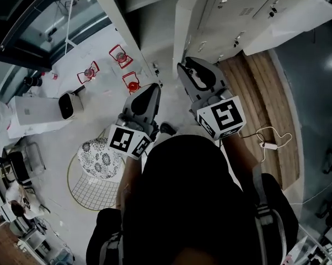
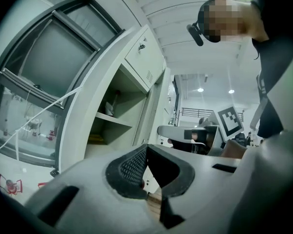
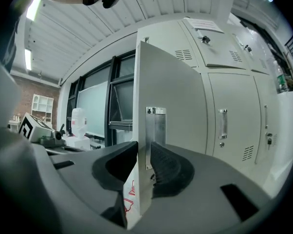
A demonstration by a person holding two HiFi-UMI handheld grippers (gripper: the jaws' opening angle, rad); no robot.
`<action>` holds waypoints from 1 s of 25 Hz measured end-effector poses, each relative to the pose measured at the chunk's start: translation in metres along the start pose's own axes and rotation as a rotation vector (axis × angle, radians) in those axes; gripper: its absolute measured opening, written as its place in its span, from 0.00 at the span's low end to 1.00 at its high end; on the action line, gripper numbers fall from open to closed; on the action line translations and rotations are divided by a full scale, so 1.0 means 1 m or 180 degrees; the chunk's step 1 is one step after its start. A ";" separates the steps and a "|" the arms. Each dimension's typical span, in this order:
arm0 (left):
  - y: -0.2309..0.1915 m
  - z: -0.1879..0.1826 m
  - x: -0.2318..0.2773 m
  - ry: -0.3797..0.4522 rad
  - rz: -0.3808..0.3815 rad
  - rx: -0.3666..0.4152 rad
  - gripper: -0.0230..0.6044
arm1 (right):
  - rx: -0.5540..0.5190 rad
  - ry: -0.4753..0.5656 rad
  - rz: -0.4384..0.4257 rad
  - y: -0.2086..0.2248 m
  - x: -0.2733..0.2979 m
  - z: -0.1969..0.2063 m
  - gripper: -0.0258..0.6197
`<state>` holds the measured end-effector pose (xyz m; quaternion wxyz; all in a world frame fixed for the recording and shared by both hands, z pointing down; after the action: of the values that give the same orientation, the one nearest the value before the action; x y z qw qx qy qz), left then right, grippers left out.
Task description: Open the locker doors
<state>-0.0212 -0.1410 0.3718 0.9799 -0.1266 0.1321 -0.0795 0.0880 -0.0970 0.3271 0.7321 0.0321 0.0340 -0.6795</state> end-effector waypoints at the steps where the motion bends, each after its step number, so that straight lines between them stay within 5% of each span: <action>1: 0.003 0.001 0.004 -0.0006 0.0020 -0.0011 0.07 | 0.0028 0.0004 0.0032 0.003 -0.006 -0.001 0.18; 15: 0.061 0.028 0.064 -0.0146 0.0547 -0.0135 0.07 | 0.0061 -0.0003 0.0647 0.066 -0.089 -0.010 0.10; 25: 0.086 0.041 0.094 -0.0202 0.0707 -0.0171 0.07 | 0.0083 0.0062 0.0891 0.106 -0.113 -0.015 0.09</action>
<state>0.0901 -0.0671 0.3643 0.9826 -0.1399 0.1162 0.0372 0.1856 0.0243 0.3223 0.8190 0.0527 0.0275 -0.5708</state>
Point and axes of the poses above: the fingertips, and each gripper's own axes: x forward along the fingers, y to its right, z out of its underside, the point moved 3 cm from there along -x, backward along the fingers, and after that the axes turned 12 degrees about y, right-handed, at the moved point
